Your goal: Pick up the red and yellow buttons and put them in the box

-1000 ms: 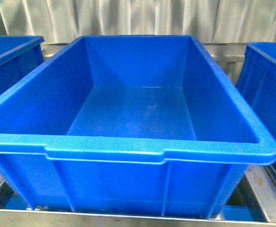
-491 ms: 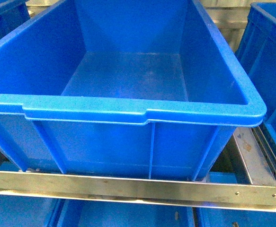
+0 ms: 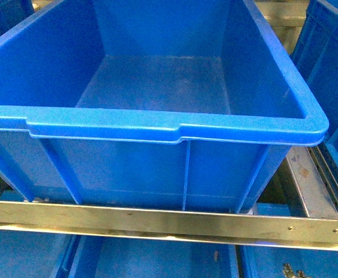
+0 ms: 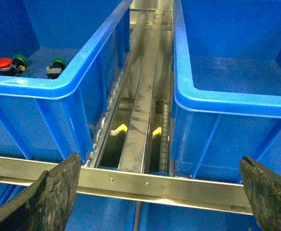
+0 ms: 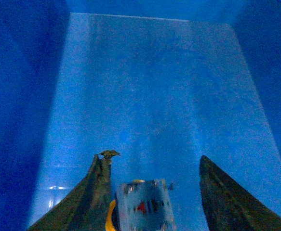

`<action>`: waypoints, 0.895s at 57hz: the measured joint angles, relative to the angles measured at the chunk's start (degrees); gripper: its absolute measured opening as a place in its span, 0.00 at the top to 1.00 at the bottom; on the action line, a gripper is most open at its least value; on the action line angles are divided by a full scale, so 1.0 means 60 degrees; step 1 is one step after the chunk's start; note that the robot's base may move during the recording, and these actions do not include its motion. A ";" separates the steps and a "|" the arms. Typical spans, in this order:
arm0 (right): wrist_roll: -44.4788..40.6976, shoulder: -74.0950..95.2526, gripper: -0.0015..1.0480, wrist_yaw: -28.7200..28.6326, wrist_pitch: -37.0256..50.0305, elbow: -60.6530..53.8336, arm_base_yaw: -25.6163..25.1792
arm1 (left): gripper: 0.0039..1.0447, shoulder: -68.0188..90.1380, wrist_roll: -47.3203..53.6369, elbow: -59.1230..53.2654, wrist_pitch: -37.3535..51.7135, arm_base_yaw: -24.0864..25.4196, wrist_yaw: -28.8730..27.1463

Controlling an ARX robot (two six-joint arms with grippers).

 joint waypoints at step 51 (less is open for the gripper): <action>0.1545 -1.1497 0.55 0.1712 -0.4368 -0.4204 0.3173 | 0.07 0.0000 0.0000 0.0000 0.0000 0.0000 -0.0004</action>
